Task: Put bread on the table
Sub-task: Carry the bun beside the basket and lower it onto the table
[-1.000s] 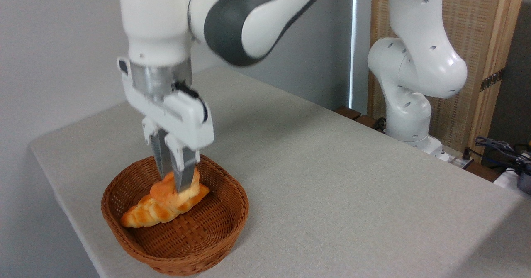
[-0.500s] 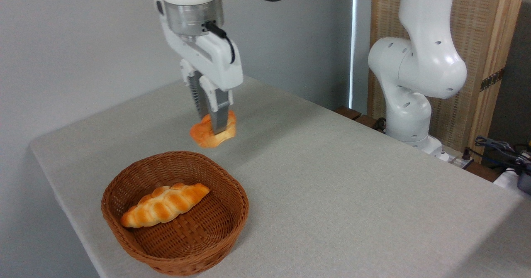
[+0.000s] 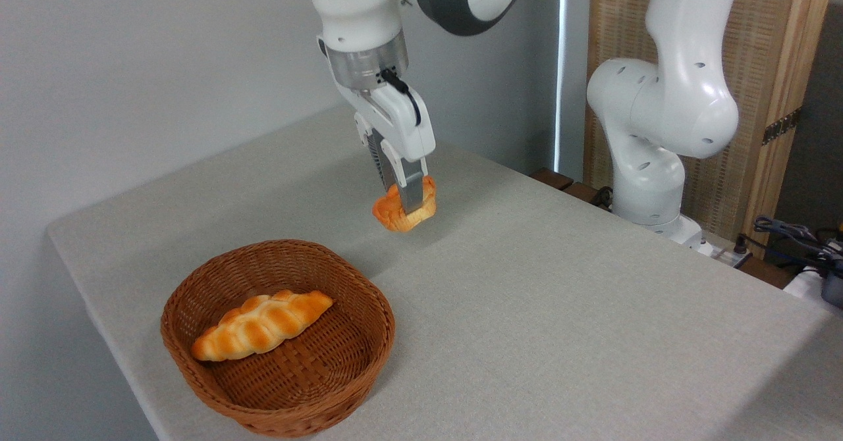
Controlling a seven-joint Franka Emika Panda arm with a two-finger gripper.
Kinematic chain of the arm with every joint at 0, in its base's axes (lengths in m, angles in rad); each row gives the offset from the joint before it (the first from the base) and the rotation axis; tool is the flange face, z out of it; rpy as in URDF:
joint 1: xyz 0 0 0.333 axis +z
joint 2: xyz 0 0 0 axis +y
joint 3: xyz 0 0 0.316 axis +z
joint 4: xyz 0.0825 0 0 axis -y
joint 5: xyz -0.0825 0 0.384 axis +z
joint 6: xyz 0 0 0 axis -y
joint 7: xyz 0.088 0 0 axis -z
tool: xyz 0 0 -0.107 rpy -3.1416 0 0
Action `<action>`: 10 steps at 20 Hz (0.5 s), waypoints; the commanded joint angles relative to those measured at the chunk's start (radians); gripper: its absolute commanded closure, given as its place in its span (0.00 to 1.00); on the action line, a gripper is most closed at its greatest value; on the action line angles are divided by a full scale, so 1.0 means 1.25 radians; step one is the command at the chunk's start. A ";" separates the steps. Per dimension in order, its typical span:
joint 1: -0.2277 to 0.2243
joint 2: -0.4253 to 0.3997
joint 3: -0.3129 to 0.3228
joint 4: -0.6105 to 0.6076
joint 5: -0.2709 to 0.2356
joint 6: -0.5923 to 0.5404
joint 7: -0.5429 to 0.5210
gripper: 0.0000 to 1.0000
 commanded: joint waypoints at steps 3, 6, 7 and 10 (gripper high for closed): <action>-0.018 0.004 0.009 -0.072 0.011 0.122 0.034 0.20; -0.018 0.023 0.010 -0.080 0.011 0.154 0.049 0.15; -0.018 0.031 0.010 -0.080 0.016 0.163 0.049 0.14; -0.018 0.038 0.010 -0.080 0.034 0.164 0.049 0.00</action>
